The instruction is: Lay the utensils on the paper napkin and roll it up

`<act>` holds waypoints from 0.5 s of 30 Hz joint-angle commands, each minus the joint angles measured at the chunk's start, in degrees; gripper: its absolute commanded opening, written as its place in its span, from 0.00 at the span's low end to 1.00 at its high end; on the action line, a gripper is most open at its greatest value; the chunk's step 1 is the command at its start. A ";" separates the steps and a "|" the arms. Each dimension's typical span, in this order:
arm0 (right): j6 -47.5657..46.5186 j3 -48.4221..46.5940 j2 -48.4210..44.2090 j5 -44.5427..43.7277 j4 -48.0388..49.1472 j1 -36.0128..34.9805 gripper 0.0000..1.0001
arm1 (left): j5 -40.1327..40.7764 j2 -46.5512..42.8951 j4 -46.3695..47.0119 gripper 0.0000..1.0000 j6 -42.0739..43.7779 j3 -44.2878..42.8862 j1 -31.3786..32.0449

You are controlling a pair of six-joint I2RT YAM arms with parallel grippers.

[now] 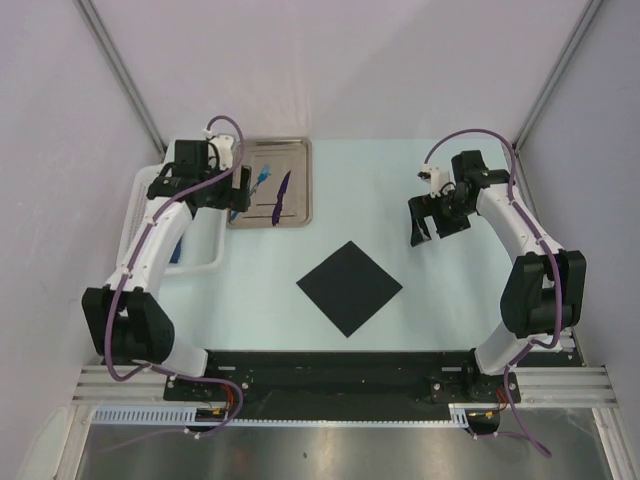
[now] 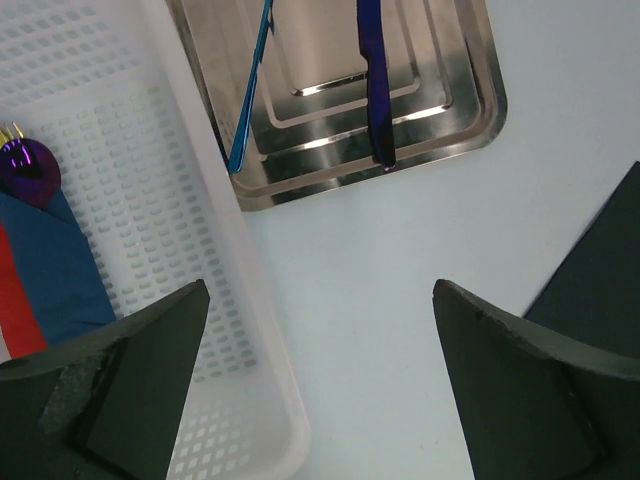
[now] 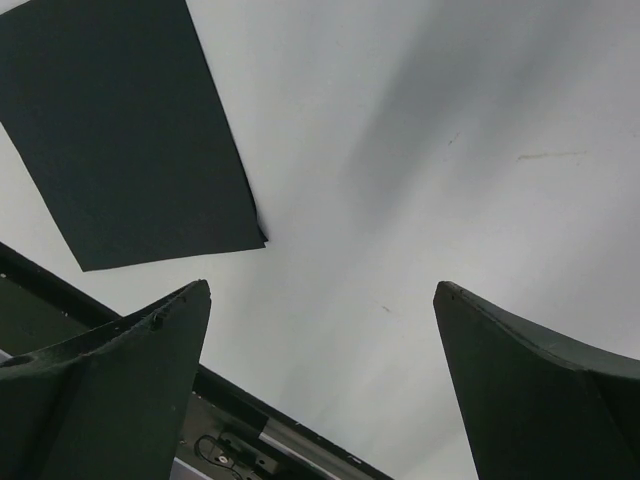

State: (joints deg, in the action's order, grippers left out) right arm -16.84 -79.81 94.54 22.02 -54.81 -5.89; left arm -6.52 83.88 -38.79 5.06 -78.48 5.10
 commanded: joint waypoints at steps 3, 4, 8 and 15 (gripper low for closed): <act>-1.00 -2.28 -1.47 -1.10 0.31 -0.17 1.00 | 2.83 6.11 0.38 1.00 -0.13 -8.79 2.80; -1.00 -2.28 -1.38 -1.19 0.31 -0.17 1.00 | 3.09 7.26 0.20 1.00 -0.49 -10.10 3.07; -1.44 -2.28 -1.29 -2.15 0.40 -0.09 1.00 | 3.71 13.85 -0.76 1.00 -2.06 -18.00 4.56; -1.79 -1.84 -1.55 -4.00 0.31 -0.09 1.00 | 5.99 26.85 -0.85 0.99 -6.55 -28.30 6.14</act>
State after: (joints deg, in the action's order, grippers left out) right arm -17.61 -79.94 94.54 19.94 -54.76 -5.89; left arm -2.46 105.71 -39.75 2.17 -100.97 10.07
